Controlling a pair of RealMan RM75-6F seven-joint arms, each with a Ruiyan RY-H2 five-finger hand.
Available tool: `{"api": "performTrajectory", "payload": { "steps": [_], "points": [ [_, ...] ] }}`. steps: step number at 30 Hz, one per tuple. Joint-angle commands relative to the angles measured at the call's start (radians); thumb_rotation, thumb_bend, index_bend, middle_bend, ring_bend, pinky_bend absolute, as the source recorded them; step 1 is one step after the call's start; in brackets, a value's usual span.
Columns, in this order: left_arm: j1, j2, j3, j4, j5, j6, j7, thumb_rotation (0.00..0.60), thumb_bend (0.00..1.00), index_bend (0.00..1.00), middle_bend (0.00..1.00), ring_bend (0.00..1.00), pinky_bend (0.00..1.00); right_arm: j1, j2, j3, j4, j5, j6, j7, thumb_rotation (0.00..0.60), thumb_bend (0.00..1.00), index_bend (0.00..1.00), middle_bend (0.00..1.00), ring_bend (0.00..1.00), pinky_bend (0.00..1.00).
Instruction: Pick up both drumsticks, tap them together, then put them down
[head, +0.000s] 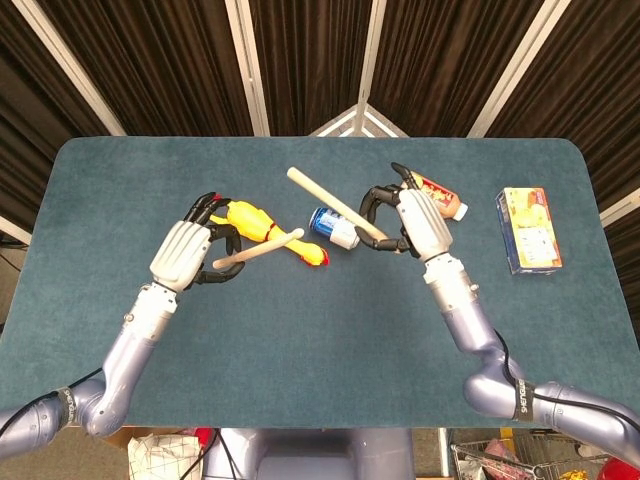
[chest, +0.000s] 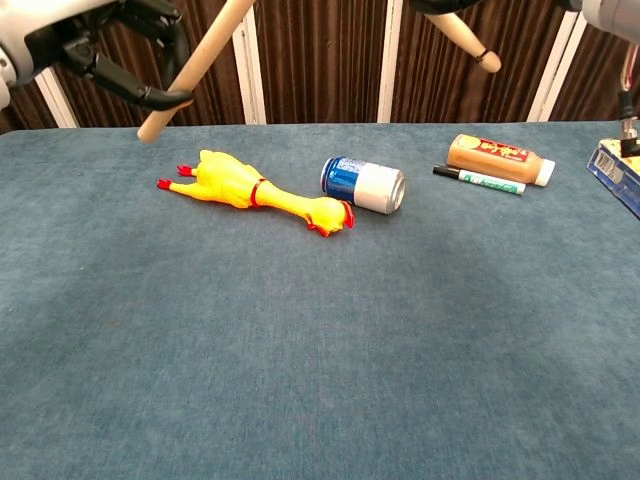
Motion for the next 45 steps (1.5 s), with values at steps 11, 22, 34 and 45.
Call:
{"api": "performTrajectory", "payload": {
  "steps": [11, 22, 34, 45],
  "points": [
    [-0.048, -0.013, -0.033, -0.082, -0.09, -0.03, 0.085, 0.6, 0.45, 0.63, 0.62, 0.13, 0.0, 0.0, 0.003, -0.081, 0.048, -0.18, 0.042, 0.144, 0.6, 0.47, 0.7, 0.66, 0.45, 0.0],
    [-0.085, -0.047, -0.05, -0.123, -0.149, -0.031, 0.14, 0.6, 0.45, 0.63, 0.62, 0.13, 0.0, 0.006, 0.012, -0.107, 0.041, -0.197, 0.053, 0.134, 0.6, 0.47, 0.7, 0.66, 0.45, 0.0],
    [-0.104, -0.043, -0.066, -0.146, -0.246, -0.013, 0.224, 0.6, 0.45, 0.63, 0.62, 0.13, 0.0, 0.008, 0.029, -0.124, 0.024, -0.221, 0.072, 0.149, 0.6, 0.48, 0.7, 0.66, 0.45, 0.0],
    [-0.121, -0.034, -0.064, -0.171, -0.286, -0.019, 0.249, 0.6, 0.45, 0.64, 0.63, 0.13, 0.0, 0.016, 0.035, -0.134, 0.024, -0.217, 0.072, 0.132, 0.6, 0.48, 0.7, 0.67, 0.45, 0.0]
  ]
}}
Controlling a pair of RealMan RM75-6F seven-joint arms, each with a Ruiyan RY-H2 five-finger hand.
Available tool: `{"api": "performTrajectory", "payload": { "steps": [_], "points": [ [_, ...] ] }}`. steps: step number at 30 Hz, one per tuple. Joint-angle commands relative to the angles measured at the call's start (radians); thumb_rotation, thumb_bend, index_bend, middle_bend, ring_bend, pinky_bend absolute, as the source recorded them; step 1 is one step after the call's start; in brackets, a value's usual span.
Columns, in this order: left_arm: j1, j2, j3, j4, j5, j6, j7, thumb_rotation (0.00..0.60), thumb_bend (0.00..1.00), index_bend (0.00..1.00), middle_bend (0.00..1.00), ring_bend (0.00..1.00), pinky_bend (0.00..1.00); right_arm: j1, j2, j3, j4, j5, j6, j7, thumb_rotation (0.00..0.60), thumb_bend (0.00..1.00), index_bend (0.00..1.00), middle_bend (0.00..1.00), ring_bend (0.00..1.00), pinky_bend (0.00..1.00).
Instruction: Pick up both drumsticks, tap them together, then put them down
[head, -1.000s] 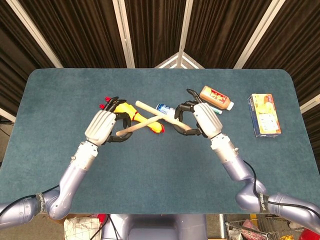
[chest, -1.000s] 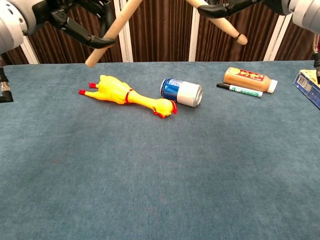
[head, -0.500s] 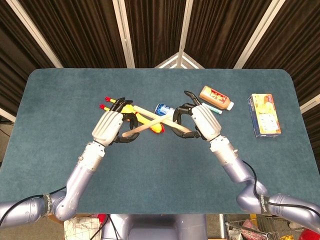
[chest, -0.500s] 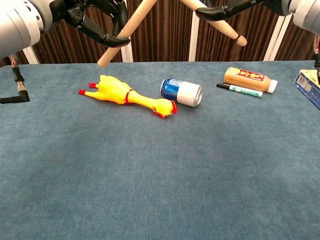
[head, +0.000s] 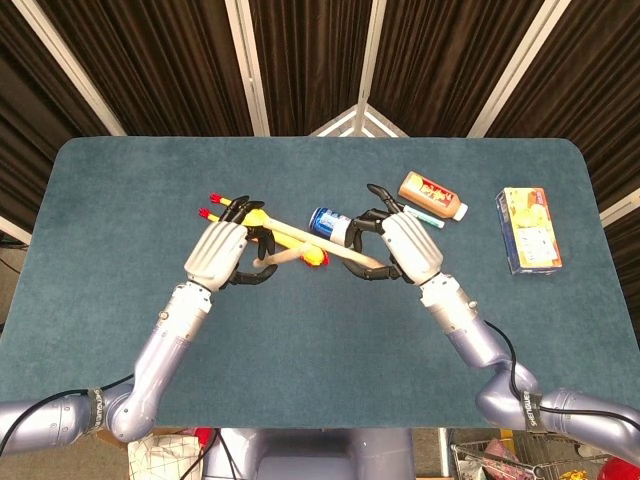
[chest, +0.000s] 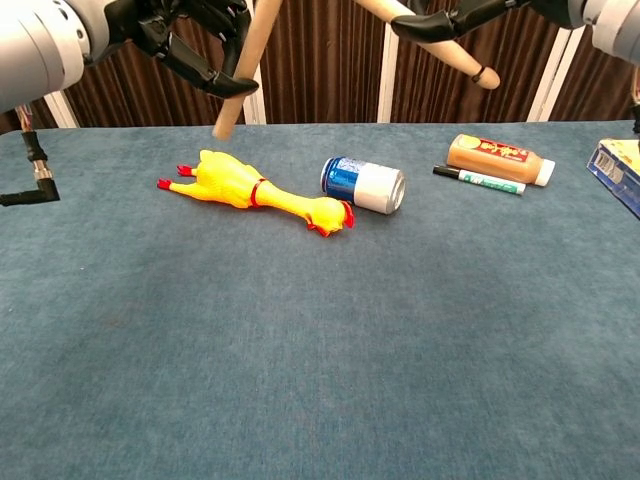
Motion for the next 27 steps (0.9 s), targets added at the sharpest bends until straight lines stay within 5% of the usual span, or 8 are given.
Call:
{"api": "performTrajectory", "payload": {
  "steps": [1, 11, 19, 27],
  "points": [
    [-0.004, 0.001, 0.002, -0.002, -0.003, 0.0, 0.004, 0.6, 0.45, 0.64, 0.63, 0.13, 0.0, 0.004, -0.001, 0.0, 0.005, 0.004, -0.002, -0.002, 0.6, 0.48, 0.7, 0.67, 0.45, 0.0],
    [-0.005, 0.027, 0.029, -0.019, -0.032, -0.001, 0.047, 0.6, 0.45, 0.64, 0.63, 0.13, 0.0, -0.003, 0.003, -0.012, 0.003, 0.009, 0.009, -0.012, 0.6, 0.48, 0.7, 0.67, 0.45, 0.0],
    [0.064, 0.197, 0.163, -0.033, -0.091, -0.016, 0.173, 0.6, 0.45, 0.64, 0.63, 0.13, 0.0, -0.021, 0.006, -0.039, 0.045, 0.039, -0.013, 0.01, 0.6, 0.48, 0.7, 0.67, 0.45, 0.0],
    [0.136, 0.289, 0.27, 0.074, -0.143, -0.045, 0.191, 0.6, 0.45, 0.64, 0.63, 0.13, 0.0, -0.042, 0.005, -0.058, 0.077, 0.036, -0.004, 0.055, 0.6, 0.48, 0.7, 0.67, 0.45, 0.0]
  ]
}}
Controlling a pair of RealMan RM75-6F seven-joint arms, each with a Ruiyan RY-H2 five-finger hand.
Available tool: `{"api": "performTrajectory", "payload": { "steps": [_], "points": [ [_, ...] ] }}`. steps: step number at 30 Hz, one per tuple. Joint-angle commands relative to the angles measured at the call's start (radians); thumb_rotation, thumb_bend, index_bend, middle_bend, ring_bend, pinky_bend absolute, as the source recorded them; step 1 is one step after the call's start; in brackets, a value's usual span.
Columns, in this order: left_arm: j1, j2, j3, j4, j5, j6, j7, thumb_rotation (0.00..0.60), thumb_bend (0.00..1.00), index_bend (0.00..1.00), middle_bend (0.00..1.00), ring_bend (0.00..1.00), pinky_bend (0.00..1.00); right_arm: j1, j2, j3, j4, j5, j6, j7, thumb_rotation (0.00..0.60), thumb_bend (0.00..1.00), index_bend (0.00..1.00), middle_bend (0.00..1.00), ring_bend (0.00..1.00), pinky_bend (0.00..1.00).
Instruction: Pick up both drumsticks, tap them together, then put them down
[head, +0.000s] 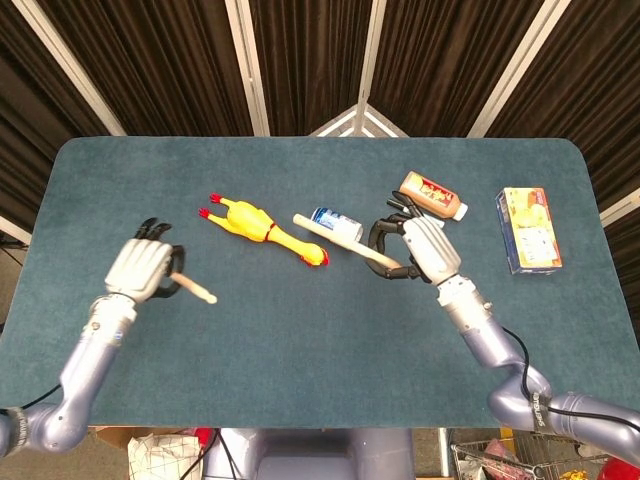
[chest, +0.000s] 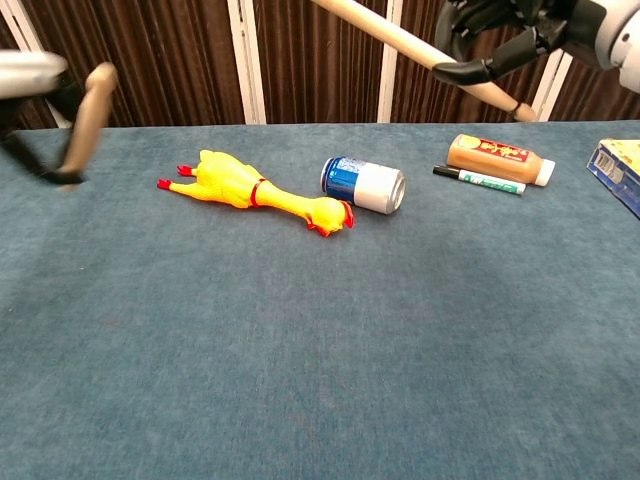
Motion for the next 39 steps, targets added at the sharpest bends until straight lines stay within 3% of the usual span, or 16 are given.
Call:
{"api": "performTrajectory", "payload": {
  "steps": [1, 6, 14, 19, 30, 39],
  "points": [
    [0.035, 0.027, 0.032, 0.06, -0.039, -0.025, -0.016, 0.6, 0.45, 0.64, 0.63, 0.13, 0.0, -0.009, 0.006, -0.005, 0.004, -0.003, 0.006, 0.016, 0.6, 0.48, 0.7, 0.67, 0.45, 0.0],
    [0.062, -0.011, 0.095, 0.253, -0.123, -0.095, 0.008, 0.6, 0.45, 0.64, 0.63, 0.13, 0.0, -0.021, 0.016, -0.018, 0.019, -0.02, 0.014, 0.042, 0.6, 0.48, 0.7, 0.67, 0.45, 0.0],
    [0.055, -0.135, 0.079, 0.454, -0.21, -0.163, 0.012, 0.6, 0.45, 0.64, 0.63, 0.13, 0.0, -0.03, 0.02, -0.028, 0.036, -0.026, 0.014, 0.058, 0.6, 0.48, 0.7, 0.67, 0.45, 0.0],
    [0.039, -0.207, 0.057, 0.519, -0.225, -0.194, 0.008, 0.6, 0.45, 0.62, 0.63, 0.13, 0.0, -0.032, 0.017, -0.031, 0.043, -0.025, 0.015, 0.06, 0.6, 0.48, 0.7, 0.67, 0.45, 0.0],
    [0.011, -0.248, 0.002, 0.496, -0.214, -0.203, -0.016, 0.6, 0.45, 0.53, 0.58, 0.12, 0.0, -0.038, 0.021, -0.034, 0.045, -0.021, 0.012, 0.051, 0.6, 0.48, 0.71, 0.67, 0.45, 0.0],
    [-0.011, -0.128, 0.004, 0.327, -0.295, -0.215, 0.05, 0.6, 0.44, 0.35, 0.37, 0.03, 0.0, -0.042, 0.016, -0.043, 0.058, -0.023, 0.018, -0.015, 0.6, 0.49, 0.71, 0.67, 0.45, 0.0]
  ]
}}
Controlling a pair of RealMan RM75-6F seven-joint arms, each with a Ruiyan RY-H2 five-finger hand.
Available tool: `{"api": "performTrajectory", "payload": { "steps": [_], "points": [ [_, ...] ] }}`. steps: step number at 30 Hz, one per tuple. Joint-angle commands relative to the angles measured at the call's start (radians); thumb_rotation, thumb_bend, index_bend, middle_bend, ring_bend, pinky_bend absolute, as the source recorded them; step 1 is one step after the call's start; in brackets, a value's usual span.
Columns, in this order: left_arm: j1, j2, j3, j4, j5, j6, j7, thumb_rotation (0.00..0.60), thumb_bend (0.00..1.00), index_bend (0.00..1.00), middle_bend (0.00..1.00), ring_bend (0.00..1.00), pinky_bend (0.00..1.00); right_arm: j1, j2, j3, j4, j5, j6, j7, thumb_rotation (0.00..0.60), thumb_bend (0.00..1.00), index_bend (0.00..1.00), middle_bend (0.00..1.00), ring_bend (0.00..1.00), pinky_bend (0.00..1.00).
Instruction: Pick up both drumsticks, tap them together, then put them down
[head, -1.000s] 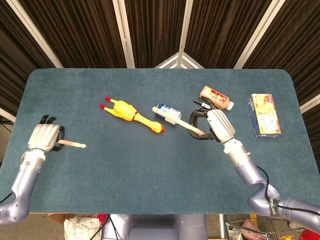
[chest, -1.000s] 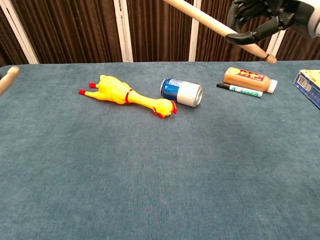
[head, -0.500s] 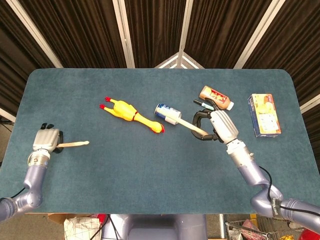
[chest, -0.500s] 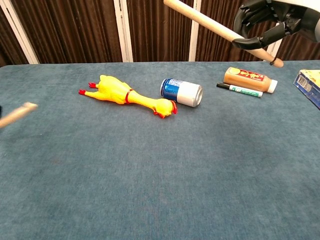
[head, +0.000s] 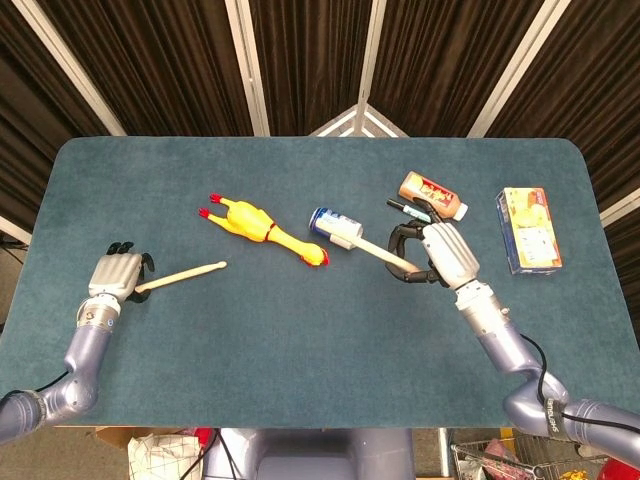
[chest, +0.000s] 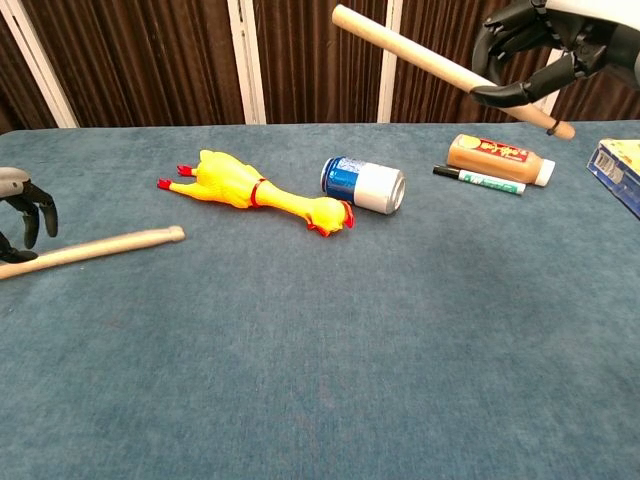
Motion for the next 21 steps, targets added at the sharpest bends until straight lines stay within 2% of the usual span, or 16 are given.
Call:
{"api": "performTrajectory", "payload": {
  "steps": [1, 5, 7, 8, 15, 21],
  "points": [
    [-0.01, 0.062, 0.004, -0.066, -0.039, 0.0, 0.031, 0.6, 0.44, 0.34, 0.35, 0.01, 0.0, -0.001, -0.008, -0.004, 0.016, 0.0, 0.005, -0.037, 0.6, 0.49, 0.71, 0.67, 0.45, 0.0],
    [-0.005, 0.113, 0.002, -0.117, -0.041, 0.023, 0.028, 0.6, 0.44, 0.34, 0.28, 0.0, 0.0, -0.005, -0.029, -0.019, 0.052, -0.025, 0.036, -0.144, 0.6, 0.49, 0.71, 0.67, 0.45, 0.0],
    [0.017, 0.183, -0.018, -0.197, 0.011, 0.052, -0.025, 0.6, 0.44, 0.34, 0.26, 0.0, 0.0, 0.001, -0.074, -0.057, 0.146, -0.1, 0.079, -0.315, 0.6, 0.49, 0.71, 0.67, 0.45, 0.0],
    [0.028, 0.208, -0.021, -0.225, 0.041, 0.059, -0.049, 0.6, 0.44, 0.34, 0.25, 0.0, 0.0, -0.002, -0.098, -0.069, 0.171, -0.117, 0.096, -0.352, 0.6, 0.49, 0.71, 0.67, 0.45, 0.0],
    [0.101, 0.299, -0.042, -0.332, 0.261, 0.113, -0.237, 0.6, 0.42, 0.26, 0.17, 0.0, 0.0, 0.003, -0.21, -0.132, 0.319, -0.177, 0.096, -0.513, 0.6, 0.49, 0.71, 0.67, 0.45, 0.0],
    [0.136, 0.335, -0.019, -0.37, 0.373, 0.141, -0.281, 0.6, 0.38, 0.22, 0.11, 0.0, 0.0, 0.006, -0.272, -0.161, 0.392, -0.191, 0.074, -0.577, 0.6, 0.49, 0.71, 0.67, 0.45, 0.0]
  ]
}}
